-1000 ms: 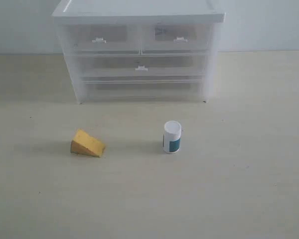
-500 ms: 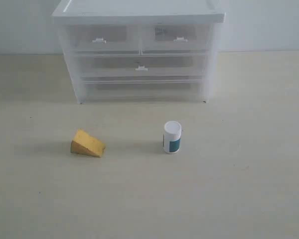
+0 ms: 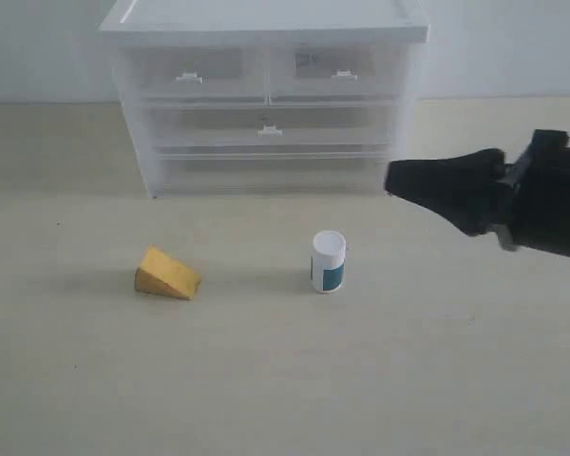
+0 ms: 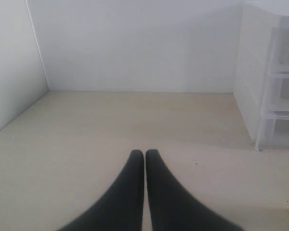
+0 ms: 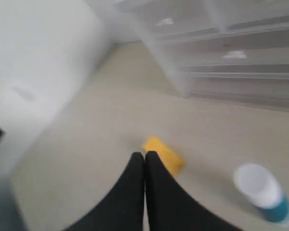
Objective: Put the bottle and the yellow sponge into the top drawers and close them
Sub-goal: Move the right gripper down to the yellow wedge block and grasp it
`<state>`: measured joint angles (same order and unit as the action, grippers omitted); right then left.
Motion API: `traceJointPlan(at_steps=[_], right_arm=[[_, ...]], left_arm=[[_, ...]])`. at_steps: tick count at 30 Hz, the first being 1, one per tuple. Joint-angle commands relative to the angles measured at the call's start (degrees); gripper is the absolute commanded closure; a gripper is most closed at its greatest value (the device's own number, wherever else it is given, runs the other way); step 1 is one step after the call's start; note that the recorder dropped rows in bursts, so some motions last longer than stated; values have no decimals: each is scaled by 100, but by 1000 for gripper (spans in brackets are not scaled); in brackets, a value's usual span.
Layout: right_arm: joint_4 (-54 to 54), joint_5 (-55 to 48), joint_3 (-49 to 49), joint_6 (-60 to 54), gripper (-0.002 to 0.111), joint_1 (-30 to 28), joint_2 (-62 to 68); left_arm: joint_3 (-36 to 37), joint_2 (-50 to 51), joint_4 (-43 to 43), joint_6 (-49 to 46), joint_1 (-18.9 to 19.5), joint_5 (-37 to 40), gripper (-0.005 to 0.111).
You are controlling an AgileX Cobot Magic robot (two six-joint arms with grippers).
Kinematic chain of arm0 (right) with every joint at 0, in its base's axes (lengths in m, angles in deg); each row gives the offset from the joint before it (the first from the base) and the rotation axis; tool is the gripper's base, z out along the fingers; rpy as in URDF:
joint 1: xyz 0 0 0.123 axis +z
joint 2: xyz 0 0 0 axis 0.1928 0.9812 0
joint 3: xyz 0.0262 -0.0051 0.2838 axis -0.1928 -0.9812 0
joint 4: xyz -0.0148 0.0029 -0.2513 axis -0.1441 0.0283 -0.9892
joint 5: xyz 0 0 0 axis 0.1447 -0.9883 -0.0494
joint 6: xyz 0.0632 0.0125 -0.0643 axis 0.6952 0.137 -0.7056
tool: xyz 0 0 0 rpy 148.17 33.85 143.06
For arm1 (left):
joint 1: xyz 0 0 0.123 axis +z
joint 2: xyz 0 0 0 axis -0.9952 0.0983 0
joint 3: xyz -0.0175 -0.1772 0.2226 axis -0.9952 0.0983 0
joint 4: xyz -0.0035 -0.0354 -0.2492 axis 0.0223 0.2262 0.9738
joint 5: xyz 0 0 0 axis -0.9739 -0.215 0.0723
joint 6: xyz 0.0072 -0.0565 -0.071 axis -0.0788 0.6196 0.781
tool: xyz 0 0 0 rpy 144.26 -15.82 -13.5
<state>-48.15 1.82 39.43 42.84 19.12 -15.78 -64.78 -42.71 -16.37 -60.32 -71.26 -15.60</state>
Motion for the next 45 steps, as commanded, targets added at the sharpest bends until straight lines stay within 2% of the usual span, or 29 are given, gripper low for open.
traceJointPlan(at_steps=[1,2,3,4,5,6,9,12,16,20,29,31,33,36,40,42,45], right_arm=[[1869,1513,97,-794,94,287,1805],[2023,1513,165,-794,88,455,2088],[2190,1513,446,-753,72,858,2594],[2278,1513,591,-640,64,1034,2767],[2697,1513,985,-458,53,1472,3136],[3197,1513,1299,-385,48,1799,3382],[4318,1440,2198,-220,48,2494,3887],[4767,400,3227,559,48,2910,4313],[4794,77,3993,951,48,2928,4594],[4807,-737,4678,1286,48,2928,4902],[5593,-755,5584,1350,48,2916,5618],[5745,-755,5604,1336,55,2916,5618],[5971,-773,5604,1065,86,2916,5618],[6104,-773,5604,1029,109,2916,5618],[5941,-773,5604,1029,108,2916,5618],[5447,-685,5575,1029,108,2916,5618],[4719,35,5290,1154,108,2974,5588]], left_arm=[[19,22,-14,6,-42,16,103],[19,22,-14,6,-42,16,103],[19,22,-14,6,-42,16,103],[19,22,-14,6,-42,16,103],[19,22,-14,6,-42,16,103],[19,22,-14,6,-42,16,103],[19,22,-14,6,-42,16,103],[19,22,-14,6,-42,16,103],[19,22,-14,6,-42,16,103],[19,22,-14,6,-42,-7,103],[19,22,-14,6,-42,-7,103],[19,22,-14,6,-42,-7,103],[19,22,-14,6,-42,-7,103],[19,22,-14,6,-42,-7,103],[19,22,-14,6,-42,-7,103],[19,22,-14,6,-42,-7,103],[19,22,-14,6,-42,-55,103]])
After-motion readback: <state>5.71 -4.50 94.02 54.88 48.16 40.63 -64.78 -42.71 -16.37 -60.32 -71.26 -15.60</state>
